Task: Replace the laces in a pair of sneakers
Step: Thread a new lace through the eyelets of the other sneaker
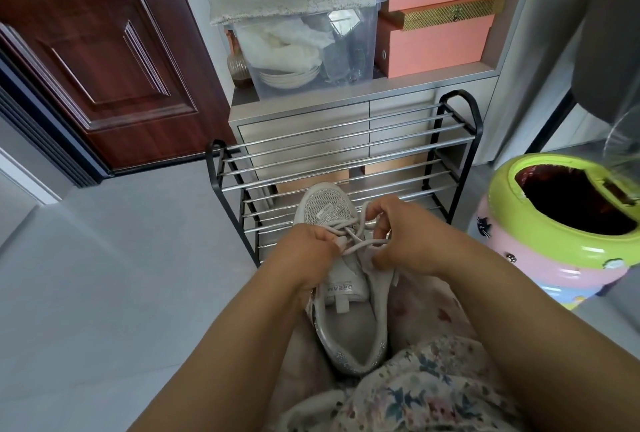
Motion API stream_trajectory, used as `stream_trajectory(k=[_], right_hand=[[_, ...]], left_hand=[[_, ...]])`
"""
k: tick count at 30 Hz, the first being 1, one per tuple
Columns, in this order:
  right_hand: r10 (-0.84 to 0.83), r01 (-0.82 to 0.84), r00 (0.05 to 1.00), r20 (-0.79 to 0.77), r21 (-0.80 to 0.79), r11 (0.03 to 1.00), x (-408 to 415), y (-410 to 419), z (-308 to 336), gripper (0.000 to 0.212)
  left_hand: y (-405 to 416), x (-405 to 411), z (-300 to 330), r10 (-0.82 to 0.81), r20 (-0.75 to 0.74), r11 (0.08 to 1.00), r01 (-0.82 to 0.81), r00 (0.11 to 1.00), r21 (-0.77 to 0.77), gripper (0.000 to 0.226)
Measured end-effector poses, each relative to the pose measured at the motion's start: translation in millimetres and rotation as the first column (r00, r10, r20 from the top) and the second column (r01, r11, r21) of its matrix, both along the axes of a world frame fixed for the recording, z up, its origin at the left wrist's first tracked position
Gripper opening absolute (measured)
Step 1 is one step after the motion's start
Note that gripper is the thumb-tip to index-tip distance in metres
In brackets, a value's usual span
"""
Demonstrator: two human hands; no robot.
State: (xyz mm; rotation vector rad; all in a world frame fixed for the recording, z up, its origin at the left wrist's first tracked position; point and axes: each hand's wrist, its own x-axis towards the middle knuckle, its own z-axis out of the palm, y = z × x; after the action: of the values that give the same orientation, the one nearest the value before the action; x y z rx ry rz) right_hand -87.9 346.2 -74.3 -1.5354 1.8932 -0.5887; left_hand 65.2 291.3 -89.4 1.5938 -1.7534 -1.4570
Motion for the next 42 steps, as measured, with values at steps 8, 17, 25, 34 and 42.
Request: stream_trajectory(k=[8, 17, 25, 34, 42], right_hand=[[0.012, -0.012, 0.998, -0.065, 0.003, 1.000, -3.7, -0.3, -0.7, 0.038], [0.145, -0.146, 0.989, -0.025, -0.309, 0.940, 10.0, -2.8, 2.3, 0.015], [0.201, -0.190, 0.979, -0.044, -0.558, 0.808, 19.1, -1.7, -3.4, 0.005], [0.250, -0.116, 0.911, 0.329, -0.377, 0.919, 17.2, 0.4, -0.9, 0.021], [0.058, -0.042, 0.983, 0.174, -0.093, 0.995, -5.9, -3.6, -15.0, 0.041]], left_hand=[[3.0, 42.1, 57.4, -0.129, -0.181, 0.991, 0.134, 0.975, 0.013, 0.012], [6.9, 49.7, 46.6, -0.340, -0.127, 0.938, 0.345, 0.932, 0.017, 0.017], [-3.1, 35.0, 31.2, -0.099, -0.079, 0.991, 0.105, 0.992, 0.083, 0.032], [-9.6, 21.5, 14.1, -0.093, -0.146, 0.955, 0.130, 0.985, 0.265, 0.024], [-28.4, 71.2, 26.2, -0.210, -0.469, 0.911, 0.346, 0.858, 0.225, 0.021]])
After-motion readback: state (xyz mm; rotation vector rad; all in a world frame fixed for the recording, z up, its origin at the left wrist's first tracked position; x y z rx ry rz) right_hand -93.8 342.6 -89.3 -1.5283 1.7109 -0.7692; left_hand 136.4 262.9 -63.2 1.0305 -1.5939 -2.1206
